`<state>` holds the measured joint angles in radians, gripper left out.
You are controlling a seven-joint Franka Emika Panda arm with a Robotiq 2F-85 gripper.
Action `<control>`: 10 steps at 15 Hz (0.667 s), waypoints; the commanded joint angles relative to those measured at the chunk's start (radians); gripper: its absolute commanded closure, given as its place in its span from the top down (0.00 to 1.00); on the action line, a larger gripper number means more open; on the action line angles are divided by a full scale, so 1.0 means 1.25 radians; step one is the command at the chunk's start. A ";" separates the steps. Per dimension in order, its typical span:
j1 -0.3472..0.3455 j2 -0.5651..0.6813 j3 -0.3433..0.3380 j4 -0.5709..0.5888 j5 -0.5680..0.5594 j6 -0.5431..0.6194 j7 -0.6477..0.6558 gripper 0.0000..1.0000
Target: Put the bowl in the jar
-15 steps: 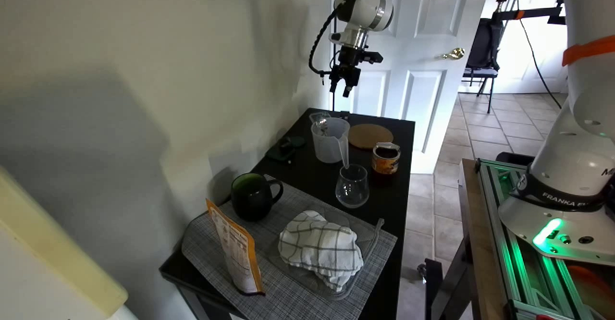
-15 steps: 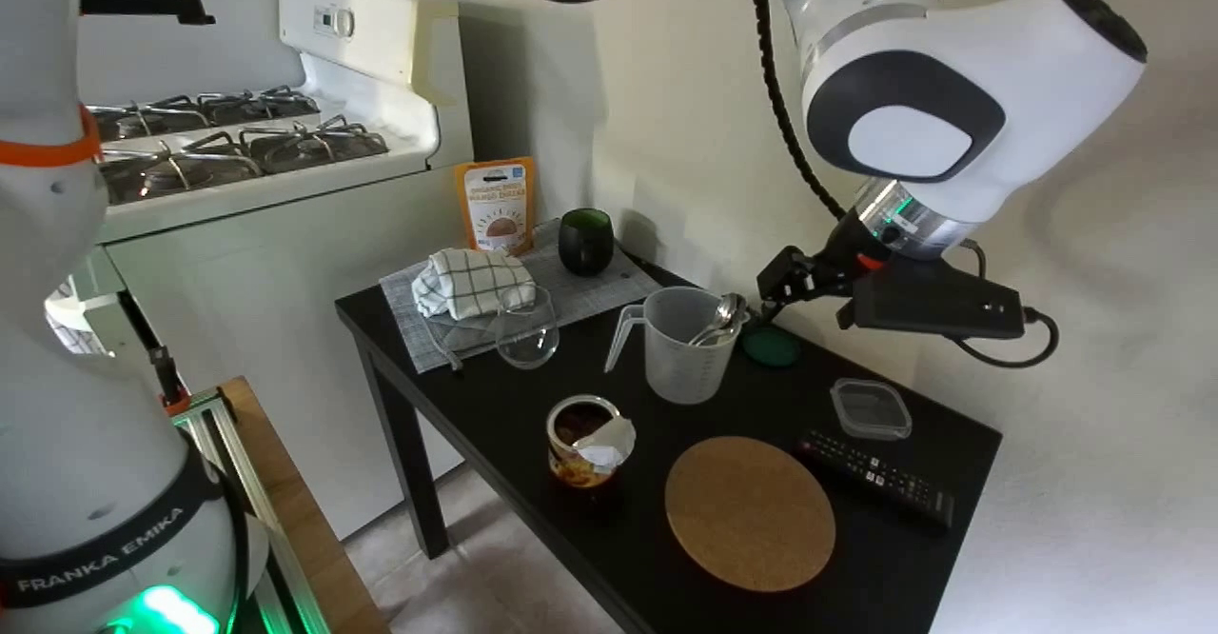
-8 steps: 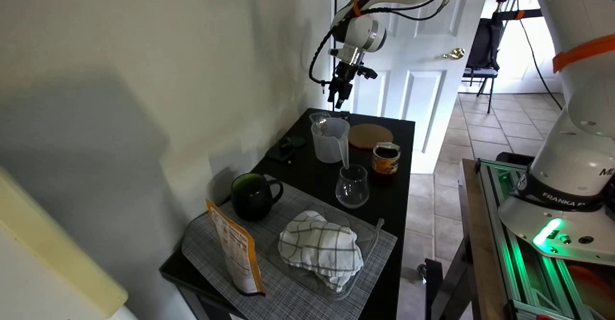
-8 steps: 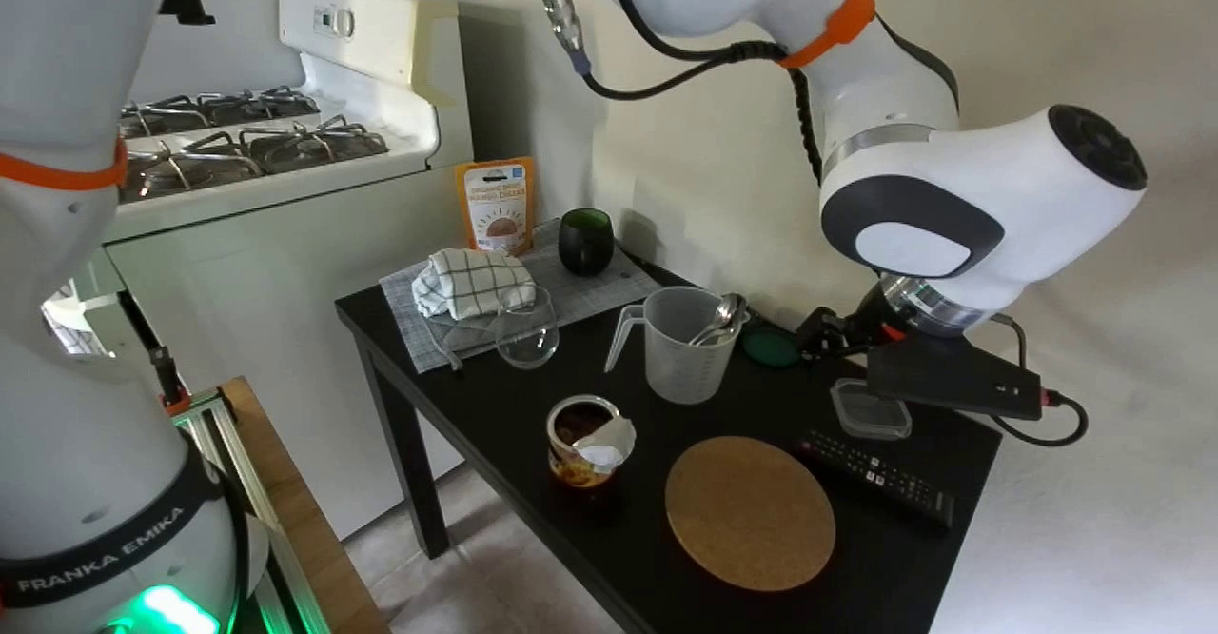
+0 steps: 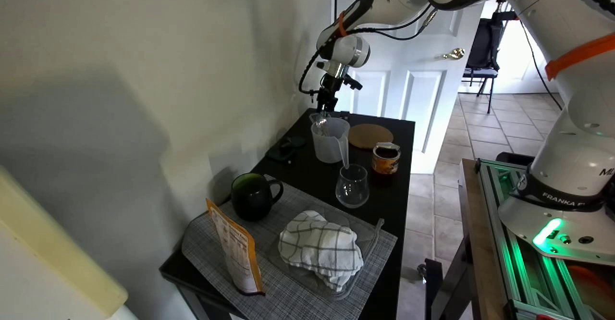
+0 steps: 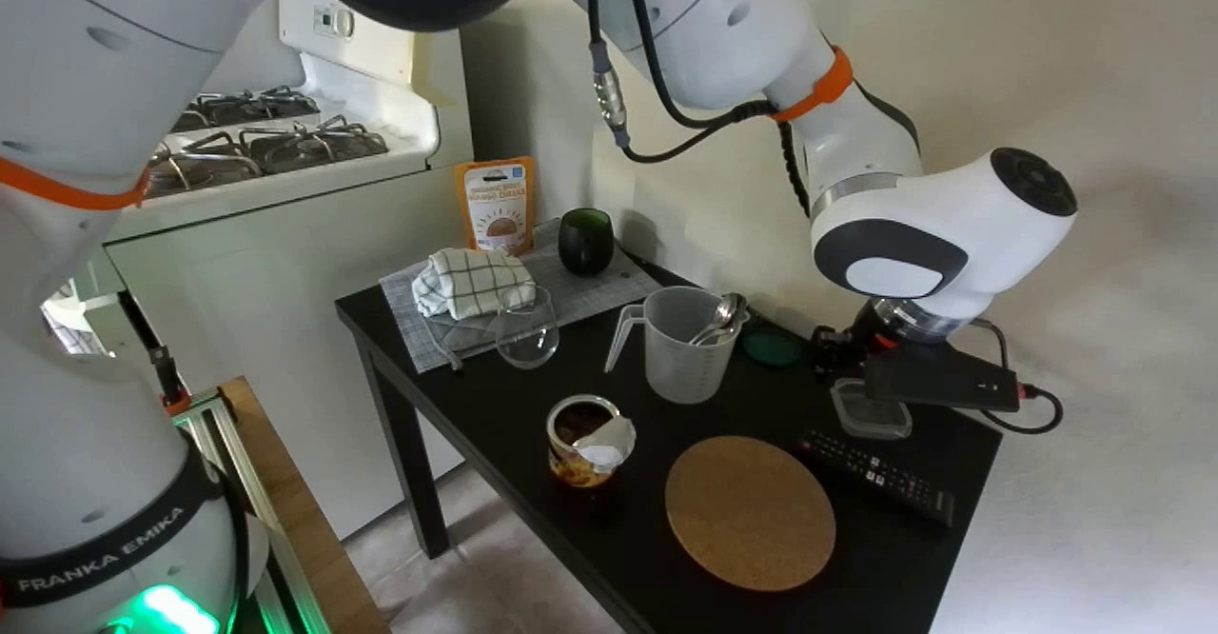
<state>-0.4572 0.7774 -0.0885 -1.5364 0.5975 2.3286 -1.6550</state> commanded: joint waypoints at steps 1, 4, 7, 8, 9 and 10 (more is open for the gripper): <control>-0.011 0.060 0.024 0.057 -0.048 0.022 0.059 0.65; -0.021 0.086 0.039 0.080 -0.078 0.019 0.096 0.44; -0.028 0.098 0.048 0.091 -0.102 0.019 0.126 0.27; -0.029 0.098 0.050 0.091 -0.108 0.019 0.133 0.16; -0.029 0.095 0.052 0.088 -0.113 0.020 0.140 0.09; -0.029 0.087 0.054 0.080 -0.118 0.022 0.147 0.01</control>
<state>-0.4748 0.8785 -0.0476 -1.4473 0.4879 2.3413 -1.5151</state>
